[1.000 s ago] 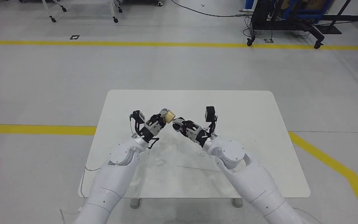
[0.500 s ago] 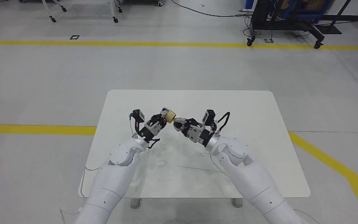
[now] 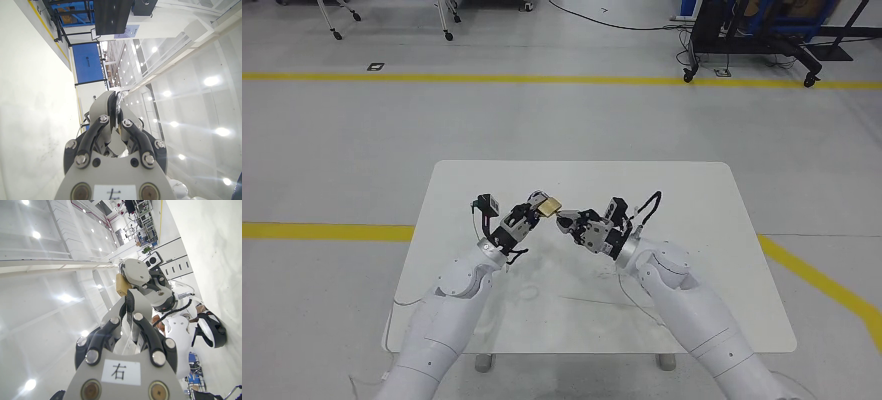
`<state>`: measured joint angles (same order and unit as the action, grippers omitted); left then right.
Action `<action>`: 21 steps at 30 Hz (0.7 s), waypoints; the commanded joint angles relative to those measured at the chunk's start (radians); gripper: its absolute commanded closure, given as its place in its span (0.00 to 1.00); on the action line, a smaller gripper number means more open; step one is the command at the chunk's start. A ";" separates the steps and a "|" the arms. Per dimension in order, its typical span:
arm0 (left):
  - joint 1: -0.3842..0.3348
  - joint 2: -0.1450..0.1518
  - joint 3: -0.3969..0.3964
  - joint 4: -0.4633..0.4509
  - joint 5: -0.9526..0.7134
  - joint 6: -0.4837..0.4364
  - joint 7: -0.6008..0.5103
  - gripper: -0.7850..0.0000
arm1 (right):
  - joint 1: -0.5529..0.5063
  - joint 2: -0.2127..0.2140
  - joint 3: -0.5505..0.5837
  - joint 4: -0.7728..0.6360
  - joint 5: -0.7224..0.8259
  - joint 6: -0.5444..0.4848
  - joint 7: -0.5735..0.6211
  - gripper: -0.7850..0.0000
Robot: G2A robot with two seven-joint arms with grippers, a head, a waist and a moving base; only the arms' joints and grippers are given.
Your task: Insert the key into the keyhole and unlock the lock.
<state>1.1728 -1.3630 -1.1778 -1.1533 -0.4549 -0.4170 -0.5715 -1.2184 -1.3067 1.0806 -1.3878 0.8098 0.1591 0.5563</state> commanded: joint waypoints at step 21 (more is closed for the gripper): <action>-0.017 -0.006 0.002 0.039 -0.062 0.022 -0.048 1.00 | -0.077 0.025 0.027 -0.130 -0.446 -0.145 -0.190 0.39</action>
<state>1.1578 -1.3690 -1.1789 -1.1160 -0.5322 -0.3985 -0.6181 -1.2875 -1.2843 1.0929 -1.5122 0.3833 0.0236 0.3796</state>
